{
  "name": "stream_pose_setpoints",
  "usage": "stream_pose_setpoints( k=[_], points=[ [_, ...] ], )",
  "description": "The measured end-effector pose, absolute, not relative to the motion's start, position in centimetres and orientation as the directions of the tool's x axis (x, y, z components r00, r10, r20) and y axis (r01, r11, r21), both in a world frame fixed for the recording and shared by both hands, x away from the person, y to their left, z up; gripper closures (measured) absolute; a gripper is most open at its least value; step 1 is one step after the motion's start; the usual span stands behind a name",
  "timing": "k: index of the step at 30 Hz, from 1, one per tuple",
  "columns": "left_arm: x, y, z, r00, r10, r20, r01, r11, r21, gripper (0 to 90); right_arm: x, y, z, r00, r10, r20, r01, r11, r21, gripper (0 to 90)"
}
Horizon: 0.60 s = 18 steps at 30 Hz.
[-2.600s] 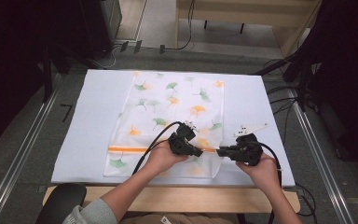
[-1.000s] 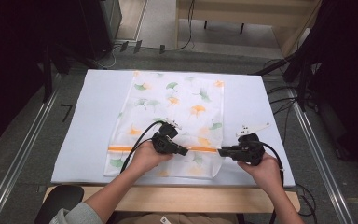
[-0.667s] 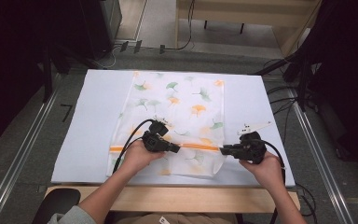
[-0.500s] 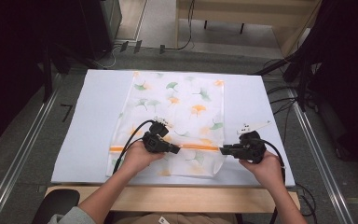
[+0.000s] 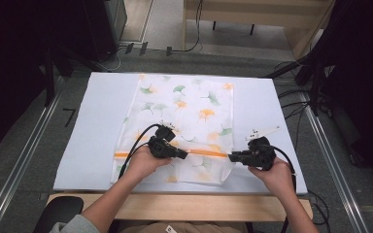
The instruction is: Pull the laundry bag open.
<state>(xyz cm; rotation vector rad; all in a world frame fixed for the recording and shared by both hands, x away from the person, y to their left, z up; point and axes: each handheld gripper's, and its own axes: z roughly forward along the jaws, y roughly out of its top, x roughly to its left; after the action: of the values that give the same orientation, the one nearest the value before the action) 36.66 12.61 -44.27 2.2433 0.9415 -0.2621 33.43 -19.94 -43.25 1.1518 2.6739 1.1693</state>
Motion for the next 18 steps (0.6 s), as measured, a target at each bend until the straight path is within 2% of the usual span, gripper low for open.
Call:
stream_pose_setpoints(
  k=[18],
  points=[
    [36.32, 12.66, -43.98, 0.728, 0.547, -0.414, 0.684, -0.532, 0.499, 90.0, 33.46, -20.07, -43.19, -0.728, 0.627, 0.277, 0.628, 0.446, 0.638, 85.0]
  ],
)
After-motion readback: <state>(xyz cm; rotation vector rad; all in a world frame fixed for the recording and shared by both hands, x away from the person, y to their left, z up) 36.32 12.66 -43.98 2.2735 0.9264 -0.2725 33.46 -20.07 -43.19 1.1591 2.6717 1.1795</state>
